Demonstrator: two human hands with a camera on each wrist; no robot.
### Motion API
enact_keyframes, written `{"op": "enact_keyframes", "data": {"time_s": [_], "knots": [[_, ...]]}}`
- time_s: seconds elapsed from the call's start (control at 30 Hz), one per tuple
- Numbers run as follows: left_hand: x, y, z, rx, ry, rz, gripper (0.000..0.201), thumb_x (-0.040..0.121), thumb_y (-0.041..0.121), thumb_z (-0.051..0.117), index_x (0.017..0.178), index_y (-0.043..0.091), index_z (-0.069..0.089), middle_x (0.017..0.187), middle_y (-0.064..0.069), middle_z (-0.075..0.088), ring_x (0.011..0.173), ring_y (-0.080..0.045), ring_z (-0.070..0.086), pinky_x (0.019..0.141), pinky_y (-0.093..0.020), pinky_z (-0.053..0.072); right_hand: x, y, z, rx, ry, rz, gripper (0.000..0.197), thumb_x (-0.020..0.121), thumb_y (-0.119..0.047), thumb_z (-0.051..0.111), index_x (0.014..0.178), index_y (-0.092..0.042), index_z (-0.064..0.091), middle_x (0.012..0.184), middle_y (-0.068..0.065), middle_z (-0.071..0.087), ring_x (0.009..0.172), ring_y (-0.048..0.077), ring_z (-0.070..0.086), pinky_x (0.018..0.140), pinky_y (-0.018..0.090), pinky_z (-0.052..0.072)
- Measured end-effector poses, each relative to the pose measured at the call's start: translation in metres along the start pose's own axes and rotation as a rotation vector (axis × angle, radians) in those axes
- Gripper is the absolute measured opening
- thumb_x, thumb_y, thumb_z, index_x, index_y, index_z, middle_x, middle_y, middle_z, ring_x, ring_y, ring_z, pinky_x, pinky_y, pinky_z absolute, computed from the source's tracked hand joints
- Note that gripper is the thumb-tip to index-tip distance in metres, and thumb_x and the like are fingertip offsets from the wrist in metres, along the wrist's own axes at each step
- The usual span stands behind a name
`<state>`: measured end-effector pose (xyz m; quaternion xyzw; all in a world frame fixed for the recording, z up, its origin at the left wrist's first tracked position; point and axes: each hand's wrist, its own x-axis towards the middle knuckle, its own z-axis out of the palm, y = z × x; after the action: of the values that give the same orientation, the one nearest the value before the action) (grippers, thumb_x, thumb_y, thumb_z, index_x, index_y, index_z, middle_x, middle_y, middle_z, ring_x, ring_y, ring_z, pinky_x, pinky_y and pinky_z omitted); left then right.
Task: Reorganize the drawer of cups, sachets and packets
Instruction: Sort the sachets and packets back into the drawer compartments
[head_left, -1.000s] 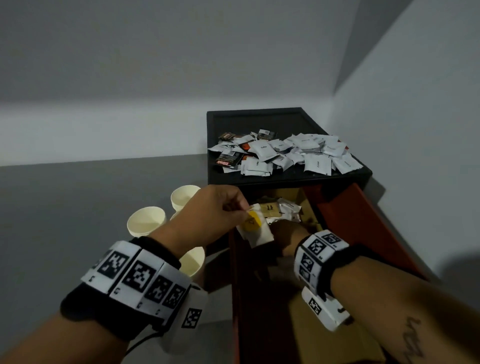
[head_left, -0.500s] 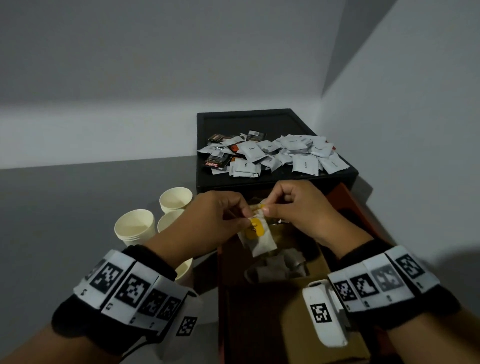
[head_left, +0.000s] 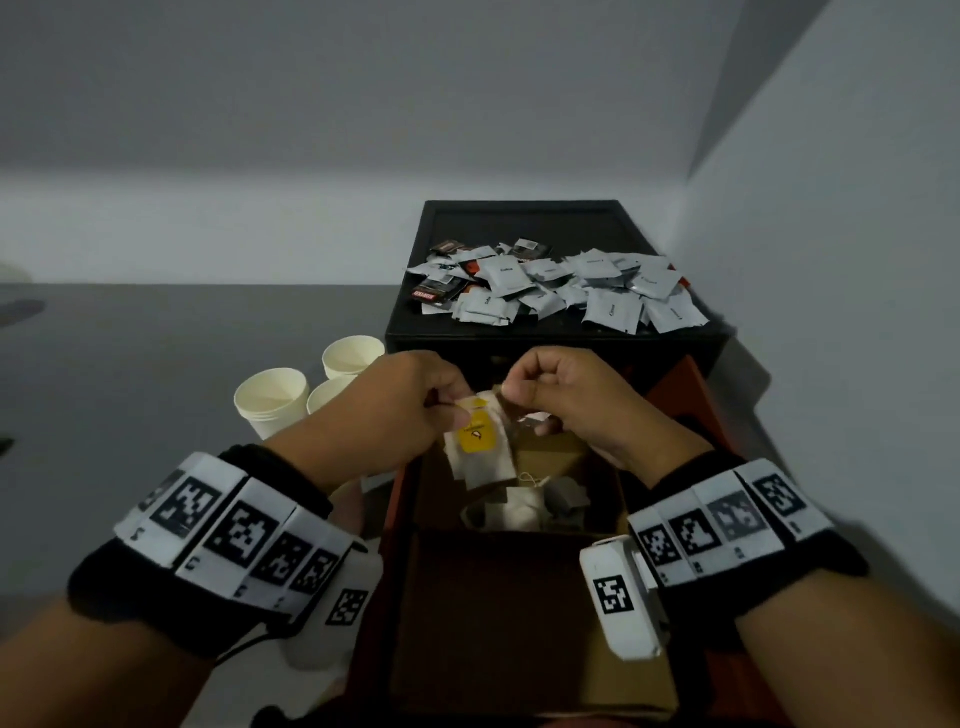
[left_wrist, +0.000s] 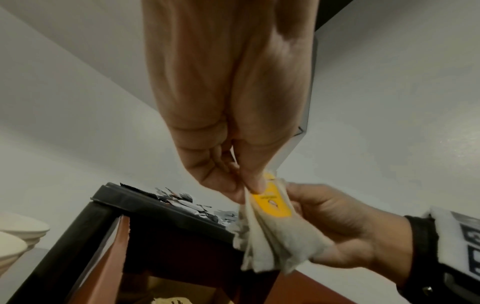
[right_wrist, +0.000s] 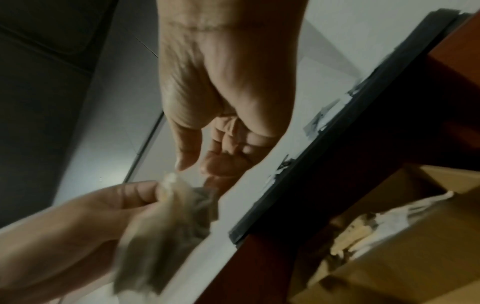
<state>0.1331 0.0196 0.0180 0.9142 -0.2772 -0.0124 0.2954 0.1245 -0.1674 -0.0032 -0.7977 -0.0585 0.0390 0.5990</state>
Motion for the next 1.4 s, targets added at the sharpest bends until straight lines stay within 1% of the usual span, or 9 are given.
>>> {"op": "enact_keyframes", "data": {"time_s": [0.2, 0.4, 0.57, 0.67, 0.83, 0.93, 1.1, 1.27, 1.4], "knots": [[-0.001, 0.002, 0.001, 0.043, 0.035, -0.055, 0.006, 0.085, 0.014, 0.067, 0.083, 0.017, 0.063, 0.08, 0.016, 0.051, 0.069, 0.002, 0.05, 0.061, -0.004, 0.035, 0.022, 0.061, 0.002, -0.997, -0.346, 0.18, 0.025, 0.089, -0.02, 0.06, 0.112, -0.01, 0.064, 0.117, 0.008, 0.062, 0.104, 0.025, 0.059, 0.084, 0.03, 0.048], [-0.009, 0.005, 0.0, 0.03, 0.0, -0.074, 0.007, 0.086, 0.013, 0.065, 0.082, 0.019, 0.062, 0.069, 0.017, 0.056, 0.06, 0.014, 0.052, 0.059, -0.004, 0.039, 0.029, 0.079, 0.025, -1.269, -0.521, 0.187, 0.05, 0.081, -0.022, 0.07, 0.128, -0.012, 0.055, 0.13, 0.012, 0.054, 0.112, 0.031, 0.056, 0.091, 0.041, 0.05], [-0.015, 0.002, 0.004, -0.003, 0.008, -0.064, 0.009, 0.084, 0.012, 0.068, 0.079, 0.018, 0.064, 0.071, 0.012, 0.061, 0.065, 0.007, 0.055, 0.061, -0.007, 0.041, 0.024, 0.066, 0.026, -1.219, -0.556, 0.105, 0.035, 0.088, -0.014, 0.058, 0.121, -0.003, 0.059, 0.122, 0.014, 0.059, 0.107, 0.028, 0.058, 0.09, 0.035, 0.05], [-0.015, 0.003, 0.004, -0.045, -0.002, -0.048, 0.02, 0.084, 0.01, 0.068, 0.078, 0.028, 0.06, 0.075, 0.01, 0.062, 0.071, 0.003, 0.057, 0.064, -0.008, 0.042, 0.02, 0.058, 0.013, -0.945, -0.447, 0.12, 0.013, 0.083, -0.005, 0.061, 0.094, -0.01, 0.067, 0.101, 0.011, 0.064, 0.093, 0.027, 0.061, 0.076, 0.03, 0.05], [-0.01, 0.006, 0.009, -0.017, -0.08, -0.05, 0.013, 0.087, 0.01, 0.063, 0.092, 0.022, 0.065, 0.078, 0.016, 0.062, 0.072, 0.009, 0.057, 0.066, -0.002, 0.04, 0.007, 0.039, -0.004, -0.359, -0.237, 0.219, 0.038, 0.083, 0.011, 0.039, 0.069, -0.016, 0.062, 0.071, 0.004, 0.061, 0.064, 0.013, 0.055, 0.057, 0.02, 0.043], [-0.01, 0.005, 0.013, -0.023, -0.096, -0.05, 0.007, 0.087, 0.009, 0.063, 0.092, 0.012, 0.068, 0.079, 0.013, 0.064, 0.071, 0.01, 0.056, 0.064, -0.003, 0.041, 0.005, 0.032, -0.008, -0.505, -0.273, 0.198, 0.035, 0.084, 0.008, 0.041, 0.084, -0.011, 0.07, 0.084, 0.005, 0.065, 0.073, 0.014, 0.058, 0.061, 0.021, 0.046], [-0.008, 0.006, 0.009, -0.018, -0.123, -0.059, 0.007, 0.089, 0.01, 0.062, 0.091, 0.014, 0.067, 0.089, 0.003, 0.069, 0.081, -0.008, 0.063, 0.067, -0.009, 0.043, 0.0, 0.038, 0.012, -1.022, -0.66, 0.279, 0.032, 0.093, -0.007, 0.048, 0.124, -0.009, 0.057, 0.123, 0.009, 0.056, 0.11, 0.028, 0.055, 0.092, 0.035, 0.046], [-0.008, 0.007, 0.005, -0.036, -0.142, -0.049, 0.012, 0.088, 0.01, 0.062, 0.088, 0.023, 0.065, 0.091, 0.004, 0.07, 0.084, -0.011, 0.064, 0.073, -0.017, 0.047, -0.007, 0.032, 0.018, -0.999, -0.586, 0.19, 0.038, 0.093, -0.015, 0.053, 0.129, -0.006, 0.048, 0.115, 0.009, 0.054, 0.106, 0.028, 0.053, 0.088, 0.033, 0.04], [-0.01, 0.008, 0.007, -0.028, -0.129, -0.055, 0.008, 0.088, 0.011, 0.062, 0.094, 0.015, 0.068, 0.091, 0.001, 0.07, 0.082, -0.011, 0.064, 0.07, -0.014, 0.046, 0.001, 0.035, 0.008, -0.963, -0.539, 0.158, 0.023, 0.089, -0.009, 0.055, 0.109, -0.005, 0.065, 0.094, 0.006, 0.061, 0.093, 0.025, 0.057, 0.078, 0.033, 0.049]]}}
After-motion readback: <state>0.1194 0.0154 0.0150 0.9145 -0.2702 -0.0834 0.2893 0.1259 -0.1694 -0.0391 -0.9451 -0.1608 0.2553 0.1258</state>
